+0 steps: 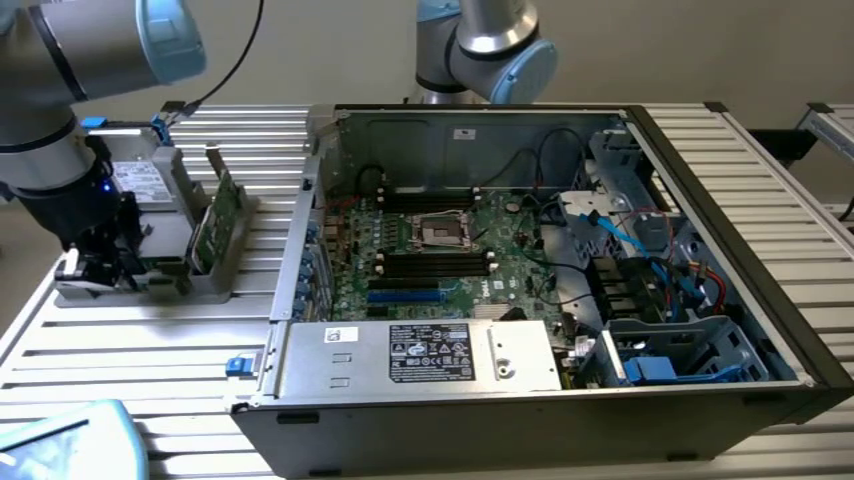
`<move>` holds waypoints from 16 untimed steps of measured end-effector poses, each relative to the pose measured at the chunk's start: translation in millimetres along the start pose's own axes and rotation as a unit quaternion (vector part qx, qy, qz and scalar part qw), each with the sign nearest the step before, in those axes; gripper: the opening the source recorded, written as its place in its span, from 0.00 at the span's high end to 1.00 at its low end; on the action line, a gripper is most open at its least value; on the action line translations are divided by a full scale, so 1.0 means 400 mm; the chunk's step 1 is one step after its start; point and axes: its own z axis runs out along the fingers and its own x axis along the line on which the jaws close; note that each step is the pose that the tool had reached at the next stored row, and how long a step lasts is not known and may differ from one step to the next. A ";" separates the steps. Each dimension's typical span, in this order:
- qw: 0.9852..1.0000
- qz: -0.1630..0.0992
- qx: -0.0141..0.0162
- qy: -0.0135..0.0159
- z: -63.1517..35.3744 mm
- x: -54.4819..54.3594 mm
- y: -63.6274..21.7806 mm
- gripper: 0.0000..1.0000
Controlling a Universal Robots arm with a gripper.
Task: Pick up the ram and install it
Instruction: 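Pick up the ram and move it above insertion slot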
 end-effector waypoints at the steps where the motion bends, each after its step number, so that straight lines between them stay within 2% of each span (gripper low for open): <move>1: 1.000 0.000 0.000 0.000 0.000 0.001 0.000 0.67; 6: 1.000 0.000 0.000 -0.001 0.014 0.001 -0.001 0.67; 7: 1.000 0.000 0.000 -0.002 0.015 0.002 -0.001 0.67; 12: 1.000 -0.004 0.000 -0.011 0.017 0.000 -0.001 0.67; 16: 1.000 -0.014 -0.001 -0.012 0.019 0.001 0.001 0.67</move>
